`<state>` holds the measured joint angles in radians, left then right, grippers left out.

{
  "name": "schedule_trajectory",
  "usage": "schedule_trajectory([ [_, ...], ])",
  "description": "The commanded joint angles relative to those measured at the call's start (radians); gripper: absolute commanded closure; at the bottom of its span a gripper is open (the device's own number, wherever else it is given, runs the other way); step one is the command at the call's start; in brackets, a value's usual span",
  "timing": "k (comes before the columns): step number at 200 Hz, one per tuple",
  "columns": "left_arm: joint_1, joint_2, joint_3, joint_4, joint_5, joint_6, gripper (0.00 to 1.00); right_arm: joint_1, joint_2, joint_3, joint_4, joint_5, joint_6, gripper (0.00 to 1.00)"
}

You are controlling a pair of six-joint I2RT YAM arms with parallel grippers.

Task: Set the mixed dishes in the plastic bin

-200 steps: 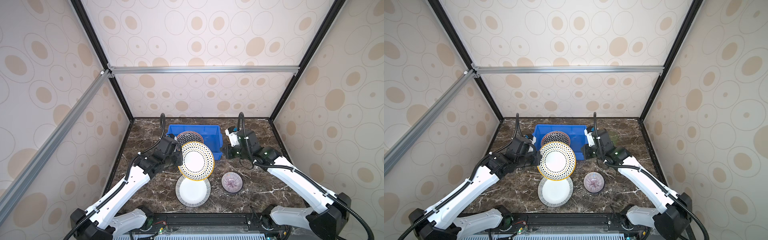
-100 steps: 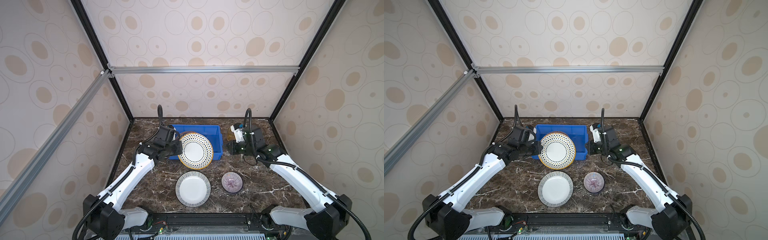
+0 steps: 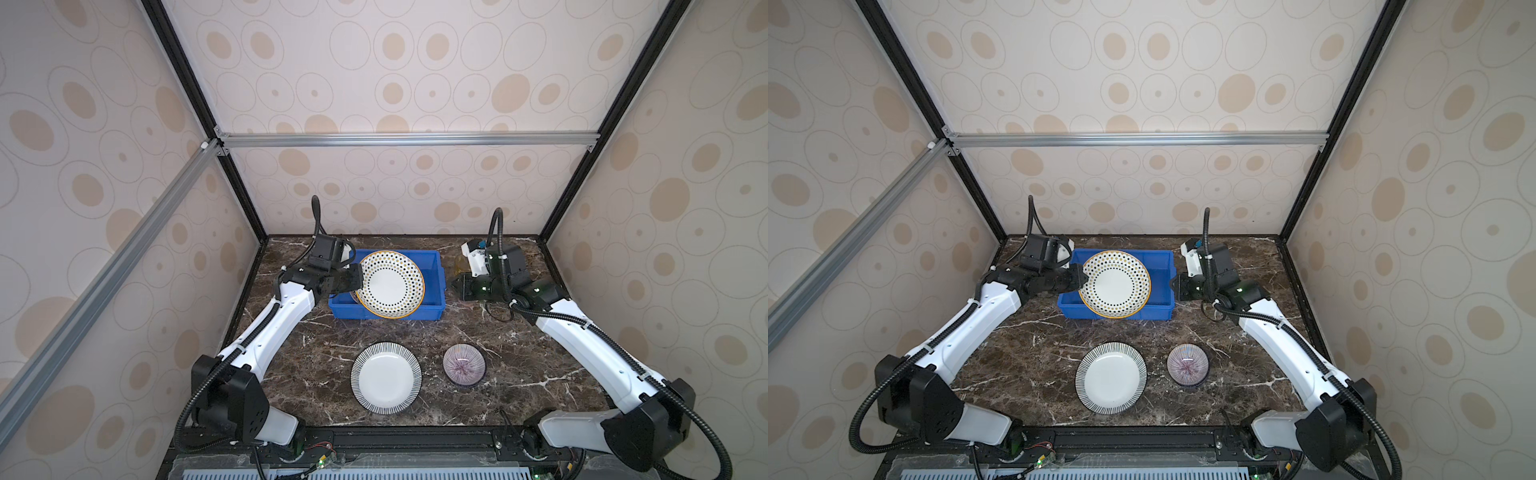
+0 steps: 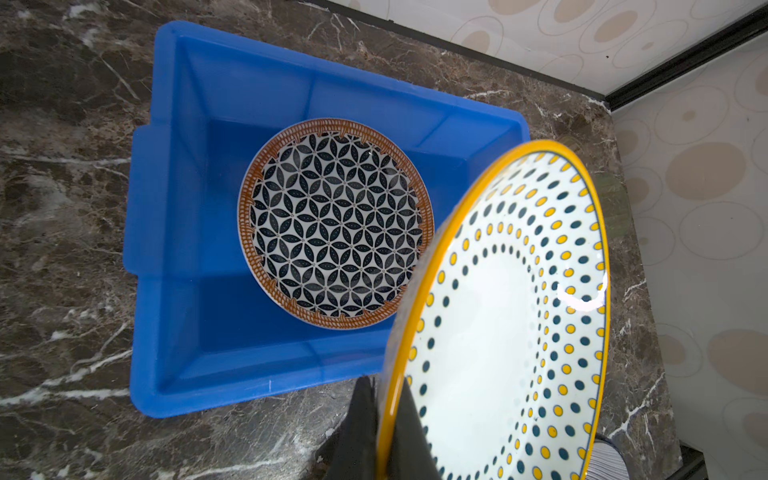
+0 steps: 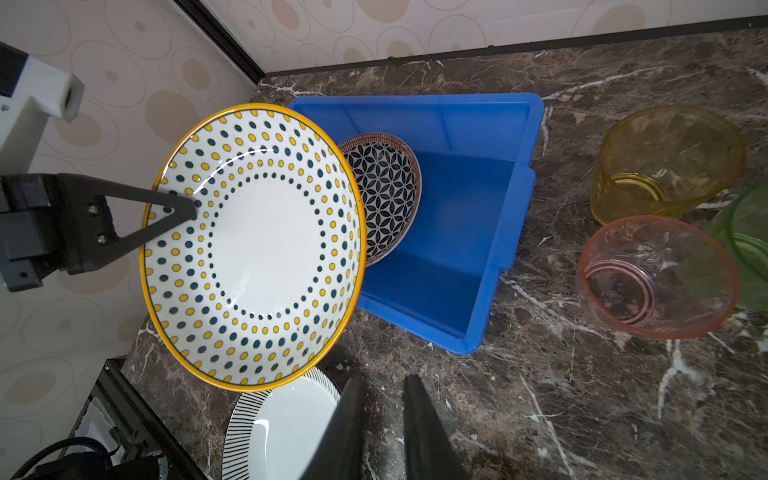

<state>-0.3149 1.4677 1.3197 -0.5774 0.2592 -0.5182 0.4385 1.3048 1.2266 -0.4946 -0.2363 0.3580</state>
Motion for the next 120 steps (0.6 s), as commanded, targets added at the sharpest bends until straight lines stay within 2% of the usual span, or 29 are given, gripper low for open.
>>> schedule_trajectory([
  [1,0.029,0.004,0.101,0.099,0.065,0.024,1.0,-0.012,0.019,0.035,-0.014,-0.012,0.0,0.77],
  [49,0.068,0.084,0.171,0.074,0.07,0.058,1.0,-0.021,0.049,0.038,-0.011,-0.02,0.01,0.72],
  [68,0.081,0.119,0.195,0.077,0.083,0.066,1.0,-0.026,0.058,0.042,-0.015,-0.022,0.016,0.63],
  [120,0.108,0.217,0.257,0.086,0.094,0.078,1.0,-0.036,0.081,0.063,-0.025,-0.031,0.018,0.58],
])
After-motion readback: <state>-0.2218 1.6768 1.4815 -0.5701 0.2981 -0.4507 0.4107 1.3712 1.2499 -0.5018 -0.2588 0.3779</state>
